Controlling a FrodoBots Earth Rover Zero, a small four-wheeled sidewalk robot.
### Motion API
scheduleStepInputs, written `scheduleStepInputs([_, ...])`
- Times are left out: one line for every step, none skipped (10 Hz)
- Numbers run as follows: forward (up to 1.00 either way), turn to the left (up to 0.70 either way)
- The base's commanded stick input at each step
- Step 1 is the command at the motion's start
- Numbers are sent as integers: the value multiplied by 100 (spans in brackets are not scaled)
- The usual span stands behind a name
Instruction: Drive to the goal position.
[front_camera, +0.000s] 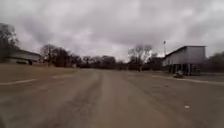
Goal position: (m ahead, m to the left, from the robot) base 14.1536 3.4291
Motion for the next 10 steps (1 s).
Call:
scheduleStepInputs([70, -1])
scheduleStepInputs([70, -1])
scheduleStepInputs([70, -1])
scheduleStepInputs([70, -1])
scheduleStepInputs([70, -1])
scheduleStepInputs([70, -1])
scheduleStepInputs([70, -1])
scheduleStepInputs([70, -1])
scheduleStepInputs([70, -1])
scheduleStepInputs([70, -1])
